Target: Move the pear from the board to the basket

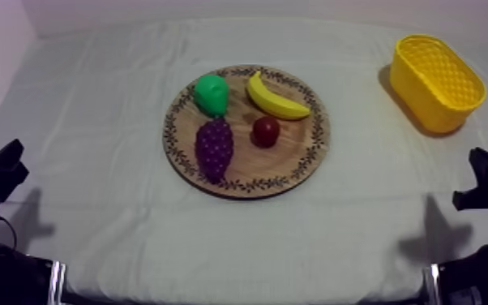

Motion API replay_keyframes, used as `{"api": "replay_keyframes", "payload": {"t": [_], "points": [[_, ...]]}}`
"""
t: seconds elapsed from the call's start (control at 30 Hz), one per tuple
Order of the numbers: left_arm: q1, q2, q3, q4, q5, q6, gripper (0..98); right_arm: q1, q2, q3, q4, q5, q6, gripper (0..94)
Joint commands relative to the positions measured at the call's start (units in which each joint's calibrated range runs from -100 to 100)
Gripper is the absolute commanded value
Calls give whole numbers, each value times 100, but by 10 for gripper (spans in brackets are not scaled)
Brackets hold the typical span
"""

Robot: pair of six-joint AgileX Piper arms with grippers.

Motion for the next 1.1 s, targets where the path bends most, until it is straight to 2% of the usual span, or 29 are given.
{"api": "replay_keyframes", "payload": {"t": [0.0,0.13,0.4,0.83,1.07], "points": [[-1,0,5,2,-1,2,1,20,63,-132,-66,52,-123,5],[-1,0,5,2,-1,2,1,50,640,-854,-213,240,-298,5],[-1,0,5,2,-1,2,1,22,2372,-3176,-506,863,-456,5],[-1,0,5,2,-1,2,1,-89,5123,-6793,-1082,2020,-550,5],[-1,0,5,2,-1,2,1,-353,6463,-8019,-1148,2490,-769,5]]}}
